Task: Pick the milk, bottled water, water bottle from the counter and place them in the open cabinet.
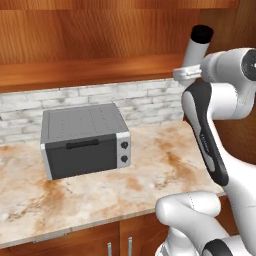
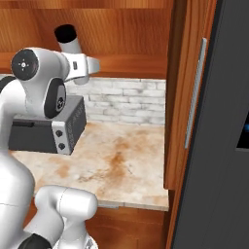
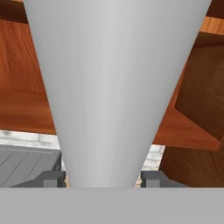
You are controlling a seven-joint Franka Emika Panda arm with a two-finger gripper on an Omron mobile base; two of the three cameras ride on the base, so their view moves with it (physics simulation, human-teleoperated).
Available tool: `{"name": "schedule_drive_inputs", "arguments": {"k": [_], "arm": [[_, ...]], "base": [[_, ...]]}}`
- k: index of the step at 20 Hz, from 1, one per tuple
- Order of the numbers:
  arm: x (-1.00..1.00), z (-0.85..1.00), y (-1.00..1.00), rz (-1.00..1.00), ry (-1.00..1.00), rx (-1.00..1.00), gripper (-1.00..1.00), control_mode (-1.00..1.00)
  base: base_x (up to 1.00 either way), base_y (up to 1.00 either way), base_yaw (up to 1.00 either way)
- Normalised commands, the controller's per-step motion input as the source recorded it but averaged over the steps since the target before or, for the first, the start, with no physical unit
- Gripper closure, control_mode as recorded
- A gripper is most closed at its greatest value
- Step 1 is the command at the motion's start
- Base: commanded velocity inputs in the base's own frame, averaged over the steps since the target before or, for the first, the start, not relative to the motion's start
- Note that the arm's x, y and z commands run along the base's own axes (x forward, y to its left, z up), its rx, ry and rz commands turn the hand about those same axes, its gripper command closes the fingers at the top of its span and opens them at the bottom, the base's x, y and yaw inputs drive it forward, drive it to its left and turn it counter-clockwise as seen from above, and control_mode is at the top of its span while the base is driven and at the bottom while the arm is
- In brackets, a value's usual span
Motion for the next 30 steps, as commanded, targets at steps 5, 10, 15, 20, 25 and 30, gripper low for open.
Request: {"name": "schedule_drive_inputs", "arguments": {"k": [5,10,15,20,25,30], "arm": [[0.33,0.01,-0.11,0.0,0.0,0.0,1.0,-1.0],[0.38,0.0,-0.16,0.0,-0.01,0.0,1.0,-1.0],[0.33,0.0,-0.15,0.0,-0.01,0.0,1.0,-1.0],[0.38,0.0,-0.09,0.0,0.0,0.0,1.0,-1.0],[0.44,0.0,-0.05,0.0,0.0,0.0,1.0,-1.0],[0.43,0.0,-0.02,0.0,0.0,0.0,1.0,-1.0]], "base": [[0.0,0.0,0.0],[0.0,0.0,0.0],[0.0,0.0,0.0],[0.0,0.0,0.0],[0.0,0.0,0.0],[0.0,0.0,0.0]]}}
